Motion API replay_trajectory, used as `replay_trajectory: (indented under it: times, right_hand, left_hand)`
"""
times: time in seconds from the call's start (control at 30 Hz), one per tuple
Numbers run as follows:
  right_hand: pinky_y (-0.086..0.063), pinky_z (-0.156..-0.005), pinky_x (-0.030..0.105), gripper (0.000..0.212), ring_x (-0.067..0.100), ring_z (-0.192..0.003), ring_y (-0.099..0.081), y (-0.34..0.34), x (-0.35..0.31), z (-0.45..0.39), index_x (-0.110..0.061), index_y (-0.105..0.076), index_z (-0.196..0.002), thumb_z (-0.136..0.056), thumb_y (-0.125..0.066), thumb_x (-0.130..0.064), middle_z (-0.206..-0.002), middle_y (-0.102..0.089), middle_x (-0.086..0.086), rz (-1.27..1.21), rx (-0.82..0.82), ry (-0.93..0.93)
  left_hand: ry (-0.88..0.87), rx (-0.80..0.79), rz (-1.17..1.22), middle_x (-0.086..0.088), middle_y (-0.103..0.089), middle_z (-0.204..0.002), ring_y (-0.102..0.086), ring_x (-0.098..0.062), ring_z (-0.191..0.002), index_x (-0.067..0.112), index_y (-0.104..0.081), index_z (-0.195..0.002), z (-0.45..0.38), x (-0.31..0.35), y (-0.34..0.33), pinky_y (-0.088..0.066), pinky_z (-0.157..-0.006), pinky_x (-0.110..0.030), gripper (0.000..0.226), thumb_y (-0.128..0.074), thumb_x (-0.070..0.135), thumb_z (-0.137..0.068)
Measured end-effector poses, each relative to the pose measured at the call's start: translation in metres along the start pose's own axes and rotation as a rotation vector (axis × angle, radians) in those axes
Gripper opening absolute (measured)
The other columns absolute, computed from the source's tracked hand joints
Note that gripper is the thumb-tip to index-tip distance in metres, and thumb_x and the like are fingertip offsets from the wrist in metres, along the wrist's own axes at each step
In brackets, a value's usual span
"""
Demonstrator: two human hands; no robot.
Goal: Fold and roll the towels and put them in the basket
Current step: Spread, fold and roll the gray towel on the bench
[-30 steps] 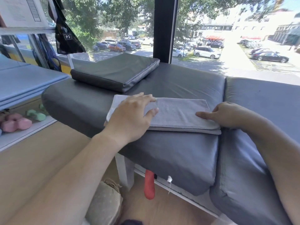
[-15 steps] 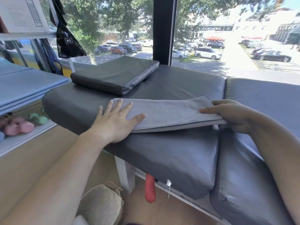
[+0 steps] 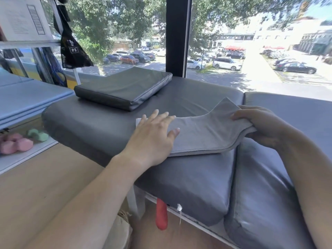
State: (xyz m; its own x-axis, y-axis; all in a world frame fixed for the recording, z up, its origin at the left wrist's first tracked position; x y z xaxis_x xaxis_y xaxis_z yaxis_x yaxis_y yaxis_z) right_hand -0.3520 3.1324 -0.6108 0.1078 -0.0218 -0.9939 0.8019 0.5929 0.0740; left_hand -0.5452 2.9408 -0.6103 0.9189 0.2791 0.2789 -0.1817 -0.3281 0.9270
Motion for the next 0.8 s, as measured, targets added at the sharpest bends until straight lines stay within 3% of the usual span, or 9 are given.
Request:
replay_trajectory:
  times: [0.27, 0.4, 0.5, 0.6, 0.7, 0.73, 0.8]
  right_hand:
    - [-0.047, -0.09, 0.042, 0.03, 0.03, -0.099, -0.066, -0.011, -0.004, 0.006, -0.016, -0.081, -0.104, -0.094, -0.056, -0.001, -0.119, -0.071, 0.021, -0.028, -0.075, 0.049]
    - [-0.047, -0.093, 0.042, 0.032, 0.029, -0.099, -0.067, -0.014, -0.006, 0.007, -0.016, -0.08, -0.107, -0.095, -0.054, -0.001, -0.12, -0.071, 0.022, -0.053, -0.11, 0.073]
    - [-0.047, -0.095, 0.041, 0.033, 0.029, -0.104, -0.067, -0.019, -0.008, 0.009, -0.013, -0.077, -0.114, -0.096, -0.052, -0.001, -0.123, -0.07, 0.021, -0.077, -0.159, 0.086]
    - [-0.044, -0.099, 0.045, 0.034, 0.033, -0.109, -0.064, -0.025, -0.011, 0.012, -0.012, -0.074, -0.119, -0.096, -0.051, -0.002, -0.128, -0.066, 0.023, -0.074, -0.181, 0.102]
    - [-0.04, -0.103, 0.052, 0.034, 0.042, -0.117, -0.063, -0.032, -0.013, 0.016, -0.016, -0.075, -0.118, -0.096, -0.052, -0.003, -0.129, -0.065, 0.025, -0.007, -0.17, 0.113]
    - [-0.041, -0.104, 0.052, 0.035, 0.043, -0.12, -0.062, -0.035, -0.014, 0.017, -0.017, -0.075, -0.118, -0.096, -0.052, -0.003, -0.127, -0.066, 0.024, 0.009, -0.168, 0.118]
    - [-0.043, -0.107, 0.053, 0.036, 0.042, -0.12, -0.061, -0.042, -0.02, 0.022, -0.017, -0.075, -0.118, -0.097, -0.052, -0.002, -0.124, -0.07, 0.021, 0.022, -0.168, 0.131]
  left_hand:
    - [-0.021, -0.057, -0.026, 0.006, -0.02, -0.167, -0.008, -0.015, -0.156, 0.026, -0.031, -0.157, -0.028, 0.029, -0.03, -0.006, -0.126, -0.047, 0.063, -0.034, 0.058, -0.103]
    - [-0.009, -0.208, -0.119, 0.011, -0.003, -0.169, 0.005, -0.012, -0.156, 0.031, -0.01, -0.162, -0.034, 0.023, -0.047, 0.003, -0.125, -0.049, 0.085, -0.021, 0.079, -0.092]
    - [-0.002, -0.209, -0.161, 0.012, 0.0, -0.169, 0.009, -0.013, -0.156, 0.031, -0.005, -0.162, -0.034, 0.021, -0.052, 0.005, -0.125, -0.05, 0.091, -0.017, 0.084, -0.088]
    - [-0.009, -0.158, -0.026, 0.01, -0.011, -0.169, 0.0, -0.013, -0.156, 0.032, -0.017, -0.161, -0.031, 0.024, -0.046, 0.002, -0.126, -0.047, 0.086, -0.028, 0.08, -0.09]
    - [0.101, 0.02, 0.363, 0.007, -0.042, -0.158, -0.032, -0.015, -0.148, 0.033, -0.04, -0.152, -0.026, 0.008, -0.013, -0.023, -0.122, -0.037, 0.063, -0.048, 0.061, -0.096]
    - [0.136, 0.092, 0.34, 0.008, -0.049, -0.152, -0.04, -0.015, -0.143, 0.033, -0.044, -0.149, -0.022, -0.002, 0.0, -0.027, -0.119, -0.038, 0.056, -0.048, 0.056, -0.098]
    - [0.178, 0.158, 0.069, 0.006, -0.052, -0.15, -0.04, -0.017, -0.144, 0.031, -0.046, -0.147, -0.01, -0.025, 0.014, -0.022, -0.122, -0.042, 0.049, -0.044, 0.048, -0.101]
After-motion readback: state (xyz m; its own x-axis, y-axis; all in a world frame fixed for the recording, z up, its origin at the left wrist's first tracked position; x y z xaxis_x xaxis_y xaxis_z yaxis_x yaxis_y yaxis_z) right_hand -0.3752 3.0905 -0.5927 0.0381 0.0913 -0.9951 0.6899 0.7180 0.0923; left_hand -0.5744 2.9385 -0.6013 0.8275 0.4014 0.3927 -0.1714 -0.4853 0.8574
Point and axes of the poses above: each hand's wrist, its own z-axis away from the middle knuckle, its own y-axis out of the back of the hand, x = y × z, the point moved 6 cm from there along -z, towards the middle knuckle
